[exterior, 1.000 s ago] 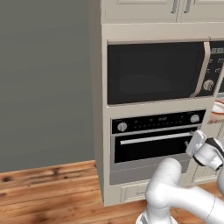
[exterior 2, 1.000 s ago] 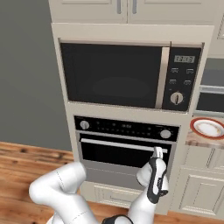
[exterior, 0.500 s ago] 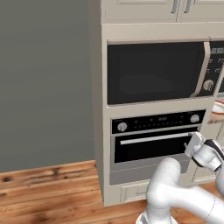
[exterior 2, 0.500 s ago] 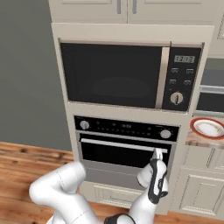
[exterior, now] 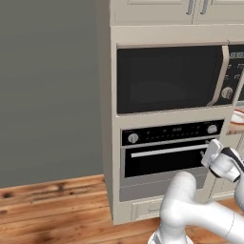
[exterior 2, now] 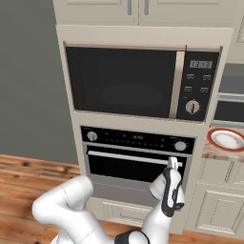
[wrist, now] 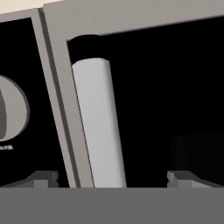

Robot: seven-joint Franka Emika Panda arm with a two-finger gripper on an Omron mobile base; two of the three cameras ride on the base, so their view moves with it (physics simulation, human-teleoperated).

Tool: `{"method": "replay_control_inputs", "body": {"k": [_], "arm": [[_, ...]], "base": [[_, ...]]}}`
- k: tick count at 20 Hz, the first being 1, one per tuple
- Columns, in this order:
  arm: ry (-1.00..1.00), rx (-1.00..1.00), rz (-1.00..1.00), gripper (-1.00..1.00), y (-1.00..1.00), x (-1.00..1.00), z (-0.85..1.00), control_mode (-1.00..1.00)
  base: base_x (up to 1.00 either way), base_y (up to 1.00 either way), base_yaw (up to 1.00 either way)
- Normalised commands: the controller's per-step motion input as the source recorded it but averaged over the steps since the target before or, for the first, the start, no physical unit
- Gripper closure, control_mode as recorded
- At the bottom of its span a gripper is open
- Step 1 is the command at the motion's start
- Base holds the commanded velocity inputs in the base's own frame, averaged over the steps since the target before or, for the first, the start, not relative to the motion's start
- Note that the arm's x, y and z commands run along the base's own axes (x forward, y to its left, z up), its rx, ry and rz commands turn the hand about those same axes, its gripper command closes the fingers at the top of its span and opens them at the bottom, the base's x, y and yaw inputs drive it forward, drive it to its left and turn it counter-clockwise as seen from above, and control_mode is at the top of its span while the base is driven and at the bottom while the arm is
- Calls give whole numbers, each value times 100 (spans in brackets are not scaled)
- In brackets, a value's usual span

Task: Take the baked cake out of the oven and place it on the plate for cooling. Then close the oven door.

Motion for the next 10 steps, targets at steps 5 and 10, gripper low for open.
{"method": "replay_control_inputs", "body": {"k": [5, 10], "arm": [[0, -1, 0, -100, 1, 10, 2, -100], [0, 0, 0, -100, 0, 0, -7, -100]], "base": [[0, 0, 0], [0, 0, 0]]}}
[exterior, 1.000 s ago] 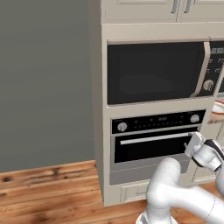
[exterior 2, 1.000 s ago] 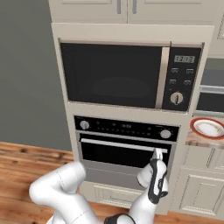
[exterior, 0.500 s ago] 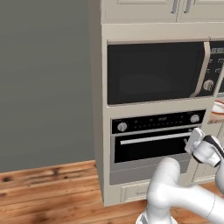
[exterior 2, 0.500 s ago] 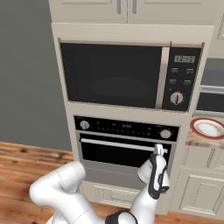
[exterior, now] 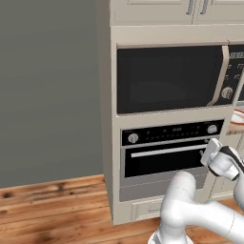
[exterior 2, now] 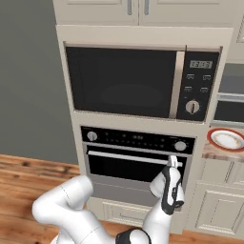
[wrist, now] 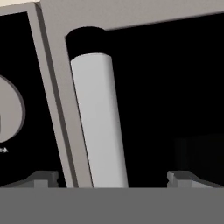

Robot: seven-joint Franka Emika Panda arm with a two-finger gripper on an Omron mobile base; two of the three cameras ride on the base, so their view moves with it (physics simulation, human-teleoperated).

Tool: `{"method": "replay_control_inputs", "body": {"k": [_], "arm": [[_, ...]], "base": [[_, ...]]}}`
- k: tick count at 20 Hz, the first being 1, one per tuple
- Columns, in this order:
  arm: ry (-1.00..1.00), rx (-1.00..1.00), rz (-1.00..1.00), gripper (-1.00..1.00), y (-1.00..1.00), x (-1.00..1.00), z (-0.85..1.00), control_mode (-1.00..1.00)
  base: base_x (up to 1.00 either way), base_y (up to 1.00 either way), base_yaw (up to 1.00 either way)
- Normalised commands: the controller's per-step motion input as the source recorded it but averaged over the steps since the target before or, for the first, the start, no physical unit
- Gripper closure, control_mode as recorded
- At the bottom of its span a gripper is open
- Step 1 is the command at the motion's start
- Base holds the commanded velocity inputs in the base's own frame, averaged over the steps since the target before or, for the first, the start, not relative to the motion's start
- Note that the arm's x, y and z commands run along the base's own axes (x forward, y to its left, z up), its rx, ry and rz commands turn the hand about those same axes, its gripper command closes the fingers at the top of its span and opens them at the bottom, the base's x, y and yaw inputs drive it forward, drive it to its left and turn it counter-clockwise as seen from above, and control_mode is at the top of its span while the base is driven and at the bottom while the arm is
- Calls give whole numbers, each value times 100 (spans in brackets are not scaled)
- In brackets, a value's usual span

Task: Take the baked cake out of the oven and place it on the plate for cooling. Then close the oven door.

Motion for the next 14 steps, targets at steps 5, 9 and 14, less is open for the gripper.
{"method": "replay_control_inputs", "body": {"k": [5, 9, 14], "arm": [[0, 0, 0, -100, 0, 0, -3, -100], [0, 0, 0, -100, 0, 0, 0, -100], [0, 0, 0, -100, 0, 0, 0, -100]], "base": [[0, 0, 0], [0, 0, 0], [0, 0, 0]]}}
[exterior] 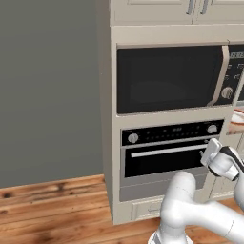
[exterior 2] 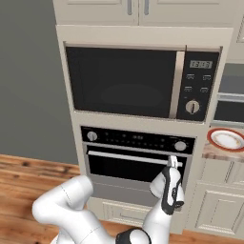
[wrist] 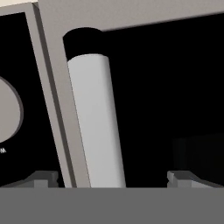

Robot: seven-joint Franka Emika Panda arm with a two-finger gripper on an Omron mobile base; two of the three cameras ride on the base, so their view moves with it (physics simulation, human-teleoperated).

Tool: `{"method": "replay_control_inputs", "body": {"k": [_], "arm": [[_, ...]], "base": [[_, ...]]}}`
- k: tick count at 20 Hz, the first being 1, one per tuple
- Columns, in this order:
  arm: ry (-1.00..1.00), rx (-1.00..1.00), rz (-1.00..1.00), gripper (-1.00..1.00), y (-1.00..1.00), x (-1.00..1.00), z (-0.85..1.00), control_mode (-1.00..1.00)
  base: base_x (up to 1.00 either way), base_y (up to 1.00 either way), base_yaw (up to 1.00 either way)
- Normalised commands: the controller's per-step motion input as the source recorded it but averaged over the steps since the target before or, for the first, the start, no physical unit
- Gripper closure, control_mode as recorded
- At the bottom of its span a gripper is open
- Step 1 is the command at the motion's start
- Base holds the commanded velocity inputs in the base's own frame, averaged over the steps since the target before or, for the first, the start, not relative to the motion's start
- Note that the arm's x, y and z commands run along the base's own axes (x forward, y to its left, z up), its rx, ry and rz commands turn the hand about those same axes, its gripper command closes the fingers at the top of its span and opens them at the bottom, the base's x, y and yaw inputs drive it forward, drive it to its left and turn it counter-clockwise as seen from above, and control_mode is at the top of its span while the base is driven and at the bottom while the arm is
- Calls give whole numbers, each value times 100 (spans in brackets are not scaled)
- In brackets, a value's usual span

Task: Take the baked cake out of the oven and place it on the plate for cooling. Then close the oven door.

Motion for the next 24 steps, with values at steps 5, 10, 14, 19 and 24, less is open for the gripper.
{"method": "replay_control_inputs", "body": {"k": [5, 10, 14, 19, 24], "arm": [[0, 0, 0, -100, 0, 0, 0, -100], [2, 0, 0, 100, 0, 5, 0, -100], [1, 0, 0, 100, 0, 2, 0, -100], [0, 0, 0, 100, 0, 0, 0, -100], [0, 0, 0, 100, 0, 0, 0, -100]], "base": [[0, 0, 0], [0, 0, 0], [0, 0, 0], [0, 0, 0], [0, 0, 0]]}}
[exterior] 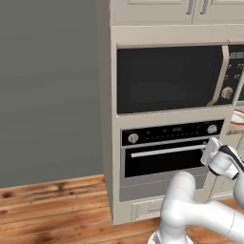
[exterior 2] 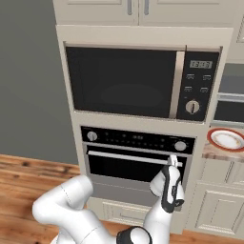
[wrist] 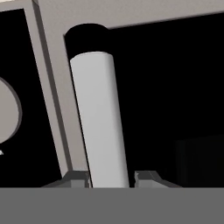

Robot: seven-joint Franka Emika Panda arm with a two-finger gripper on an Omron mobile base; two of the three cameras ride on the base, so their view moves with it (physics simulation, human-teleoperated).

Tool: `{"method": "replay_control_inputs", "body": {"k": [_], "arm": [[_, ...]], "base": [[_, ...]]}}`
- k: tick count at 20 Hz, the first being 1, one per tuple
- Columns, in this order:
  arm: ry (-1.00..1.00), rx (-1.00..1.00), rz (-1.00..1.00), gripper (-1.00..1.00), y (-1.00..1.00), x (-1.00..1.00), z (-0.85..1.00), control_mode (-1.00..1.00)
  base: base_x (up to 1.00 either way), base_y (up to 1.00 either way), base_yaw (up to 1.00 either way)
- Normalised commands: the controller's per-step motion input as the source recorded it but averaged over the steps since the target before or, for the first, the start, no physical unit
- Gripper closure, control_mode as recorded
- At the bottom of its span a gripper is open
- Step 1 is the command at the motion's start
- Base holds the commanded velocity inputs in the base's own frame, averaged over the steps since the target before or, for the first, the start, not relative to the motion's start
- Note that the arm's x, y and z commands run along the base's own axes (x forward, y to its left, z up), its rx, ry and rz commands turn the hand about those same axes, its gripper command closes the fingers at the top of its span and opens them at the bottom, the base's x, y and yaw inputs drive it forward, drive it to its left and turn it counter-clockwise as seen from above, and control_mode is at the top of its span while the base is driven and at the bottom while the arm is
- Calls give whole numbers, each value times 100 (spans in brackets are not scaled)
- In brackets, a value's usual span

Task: Take the baked cake out of the oven and place it on the plate for cooling. Then close the oven door.

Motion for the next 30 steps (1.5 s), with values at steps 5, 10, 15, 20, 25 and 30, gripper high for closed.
{"method": "replay_control_inputs", "body": {"k": [5, 10, 15, 20, 25, 30], "arm": [[0, 0, 0, 100, -4, -5, 0, -100], [0, 0, 0, 100, -16, -36, 0, -100], [0, -1, 0, 100, -7, -26, -5, -100], [4, 0, 0, 100, -12, -27, -3, -100], [8, 0, 0, 100, -22, -33, -8, -100], [4, -1, 0, 100, -12, -31, -13, -100]], "base": [[0, 0, 0], [0, 0, 0], [0, 0, 0], [0, 0, 0], [0, 0, 0], [0, 0, 0]]}}
